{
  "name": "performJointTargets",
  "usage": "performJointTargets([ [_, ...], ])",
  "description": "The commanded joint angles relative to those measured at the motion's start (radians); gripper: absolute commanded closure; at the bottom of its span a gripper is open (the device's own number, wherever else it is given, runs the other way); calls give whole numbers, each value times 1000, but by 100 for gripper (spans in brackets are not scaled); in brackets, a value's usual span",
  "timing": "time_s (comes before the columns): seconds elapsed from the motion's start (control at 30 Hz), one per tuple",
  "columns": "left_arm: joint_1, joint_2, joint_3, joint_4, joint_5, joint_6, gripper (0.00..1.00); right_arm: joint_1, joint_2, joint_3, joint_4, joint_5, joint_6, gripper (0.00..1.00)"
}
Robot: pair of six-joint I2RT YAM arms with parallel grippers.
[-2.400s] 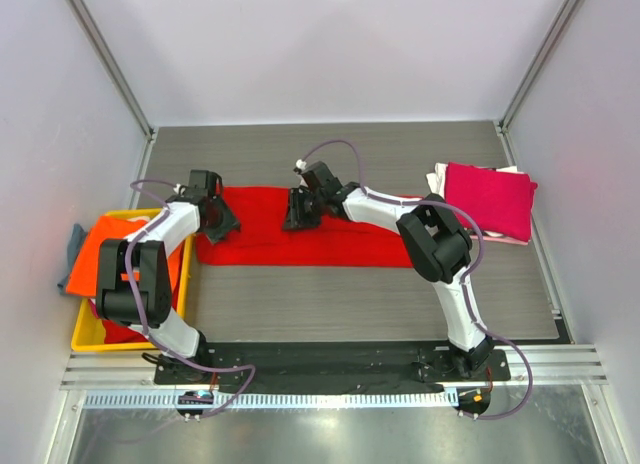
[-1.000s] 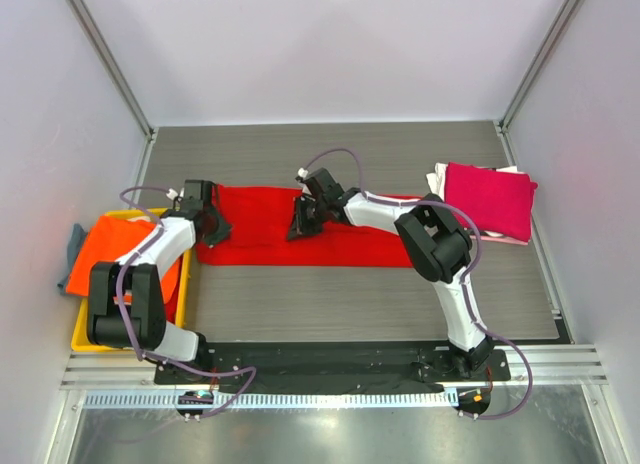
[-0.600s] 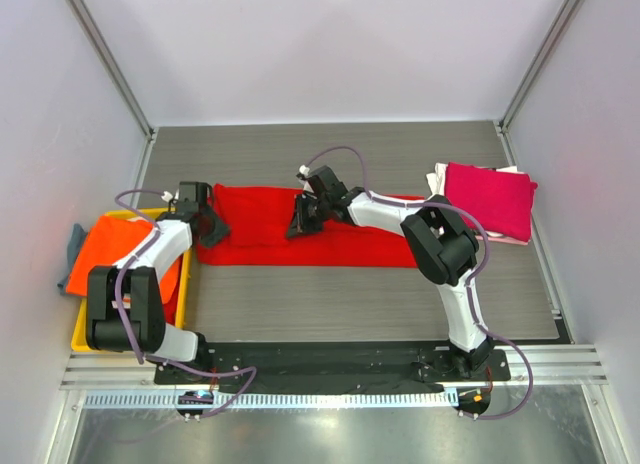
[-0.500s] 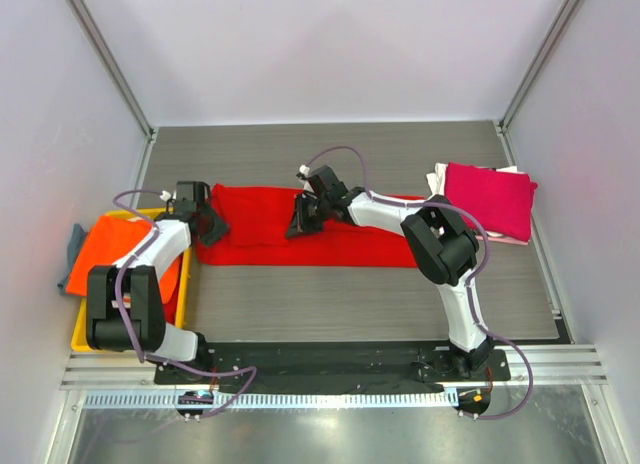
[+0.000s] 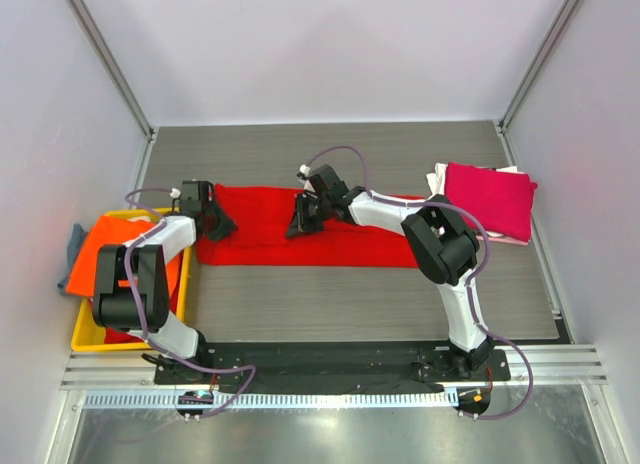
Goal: Fold and stack the t-shirts
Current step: Fold the tshirt
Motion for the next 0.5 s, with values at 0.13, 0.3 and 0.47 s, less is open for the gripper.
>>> performJointTargets([
  [0.13,4,-3,-18,72,18,10,95,-8,-21,24,34,-23,14,99],
  [0.3,4,-62,-46,61,-2,13,100,-11,-21,19,32,-25,20,99],
  [0.47,4,-130,-77,31,1,7,100,-24,-25,10,34,-49,48,99],
])
